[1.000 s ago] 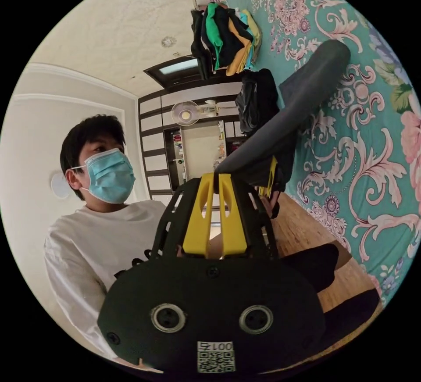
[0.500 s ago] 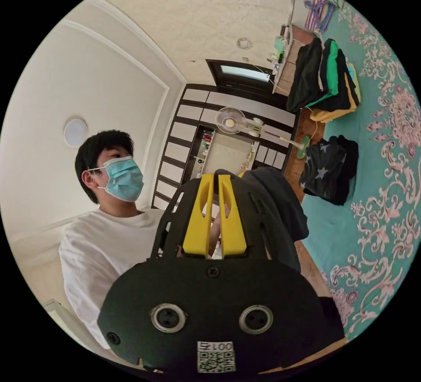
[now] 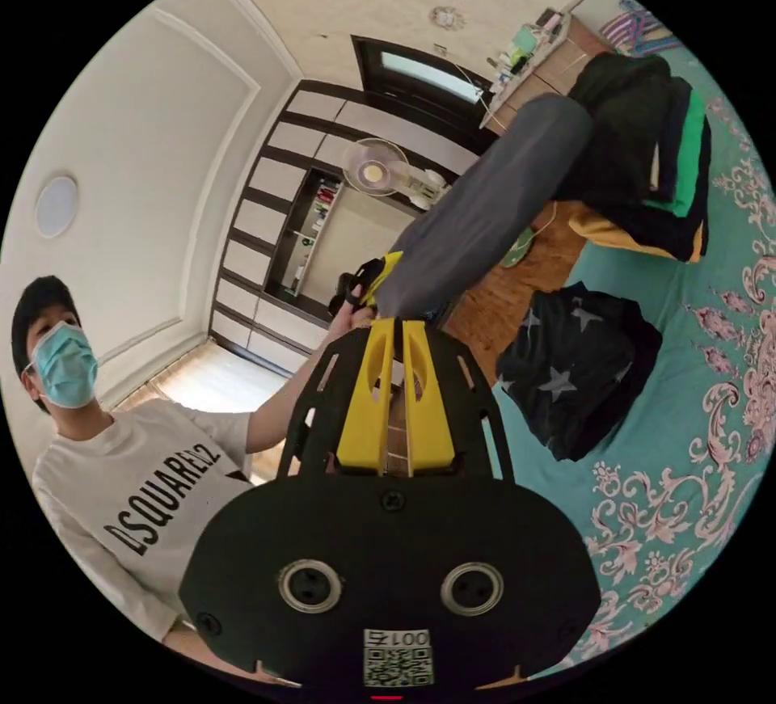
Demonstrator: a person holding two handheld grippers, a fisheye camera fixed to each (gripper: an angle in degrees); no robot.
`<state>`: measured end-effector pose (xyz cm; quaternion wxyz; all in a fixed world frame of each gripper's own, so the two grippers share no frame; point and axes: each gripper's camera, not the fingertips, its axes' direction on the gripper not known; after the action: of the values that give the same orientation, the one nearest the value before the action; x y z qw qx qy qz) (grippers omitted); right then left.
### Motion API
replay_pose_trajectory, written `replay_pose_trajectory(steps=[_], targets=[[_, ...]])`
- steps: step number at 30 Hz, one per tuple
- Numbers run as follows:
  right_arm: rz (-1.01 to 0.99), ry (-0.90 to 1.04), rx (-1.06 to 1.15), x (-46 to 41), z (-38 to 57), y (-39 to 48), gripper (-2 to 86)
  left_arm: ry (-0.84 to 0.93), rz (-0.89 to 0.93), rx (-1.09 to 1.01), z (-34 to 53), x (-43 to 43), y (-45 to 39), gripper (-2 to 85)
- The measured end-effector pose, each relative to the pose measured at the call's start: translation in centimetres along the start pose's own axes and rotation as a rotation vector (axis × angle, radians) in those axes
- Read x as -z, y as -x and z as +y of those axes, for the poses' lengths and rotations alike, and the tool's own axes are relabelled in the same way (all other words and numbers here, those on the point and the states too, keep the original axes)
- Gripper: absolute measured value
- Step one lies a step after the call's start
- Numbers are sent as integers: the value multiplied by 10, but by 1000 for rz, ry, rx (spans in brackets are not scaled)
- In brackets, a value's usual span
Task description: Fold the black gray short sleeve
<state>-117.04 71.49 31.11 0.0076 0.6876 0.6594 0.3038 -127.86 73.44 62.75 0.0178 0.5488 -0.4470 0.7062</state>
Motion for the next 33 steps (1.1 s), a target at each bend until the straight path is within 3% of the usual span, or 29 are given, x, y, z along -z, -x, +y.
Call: replay_pose_trajectory(steps=[5, 8, 11, 16, 21, 23, 27, 33], targets=[[560, 204, -120, -164, 82, -58, 9, 245, -129, 175, 111, -79, 137, -5], [699, 236, -156, -236, 119, -47, 11, 298, -149, 177, 168, -105, 160, -4], [765, 239, -127, -283, 130, -21, 13, 236, -18, 209, 207, -118, 165, -3], [810, 215, -144, -345, 134, -1, 12, 334, -7, 223, 266, -171, 179, 6], [954, 440, -228, -440, 162, -35, 6, 485, -39, 304, 350, -241, 227, 16], [1102, 606, -224, -487, 183, -32, 3, 527, -132, 286, 390, -261, 232, 17], [1309, 718, -228, -522, 217, -4, 1, 628, -328, 145, 440, -292, 225, 6], [1479, 412, -454, -482, 249, 73, 4, 711, -843, -291, 518, -376, 170, -9]])
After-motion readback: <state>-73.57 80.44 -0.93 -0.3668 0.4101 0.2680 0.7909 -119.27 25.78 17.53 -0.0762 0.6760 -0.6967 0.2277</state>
